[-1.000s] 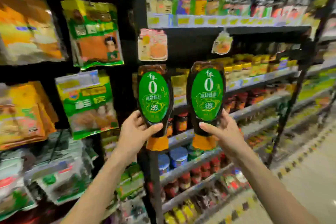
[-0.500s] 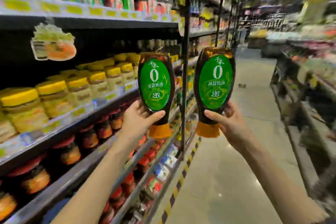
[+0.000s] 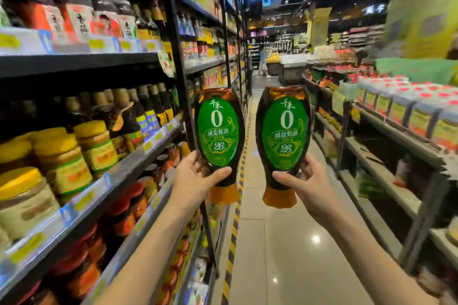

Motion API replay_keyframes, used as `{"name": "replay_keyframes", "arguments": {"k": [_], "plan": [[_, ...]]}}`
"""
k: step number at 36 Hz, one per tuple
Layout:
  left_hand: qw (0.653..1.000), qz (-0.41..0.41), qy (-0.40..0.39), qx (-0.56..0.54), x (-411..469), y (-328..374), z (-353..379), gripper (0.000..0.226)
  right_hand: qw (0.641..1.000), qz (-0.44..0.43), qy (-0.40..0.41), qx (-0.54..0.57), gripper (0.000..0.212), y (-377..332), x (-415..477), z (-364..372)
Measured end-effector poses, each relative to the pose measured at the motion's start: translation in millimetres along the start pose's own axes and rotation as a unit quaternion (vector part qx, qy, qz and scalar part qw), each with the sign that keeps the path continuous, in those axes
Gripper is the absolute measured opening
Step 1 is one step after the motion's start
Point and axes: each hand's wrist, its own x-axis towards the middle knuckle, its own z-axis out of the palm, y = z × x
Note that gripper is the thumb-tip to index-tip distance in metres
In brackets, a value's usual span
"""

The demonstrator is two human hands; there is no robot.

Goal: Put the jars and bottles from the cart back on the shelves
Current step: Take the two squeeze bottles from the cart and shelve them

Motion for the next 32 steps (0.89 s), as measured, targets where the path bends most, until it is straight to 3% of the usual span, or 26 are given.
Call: {"name": "replay_keyframes", "arguments": {"k": [12, 25, 29, 32], "plan": [[0.999, 0.012, -0.019, 0.023, 172, -69, 36, 0.047, 0.999, 0.012, 0.042, -0.005, 0.052, 67, 159, -34], [0.992, -0.008, 0.066, 0.103, 360, -161, 99, 0.067, 0.997, 0.022, -0.052, 0.044, 0.053, 152, 391, -110], [0.989, -0.017, 0.103, 0.109, 402, -173, 107, 0.074, 0.992, 0.036, -0.102, 0.064, 0.067, 177, 454, -113], [0.985, -0.021, 0.125, 0.113, 427, -185, 105, 0.066, 0.988, 0.055, -0.123, 0.079, 0.093, 198, 492, -106]]}}
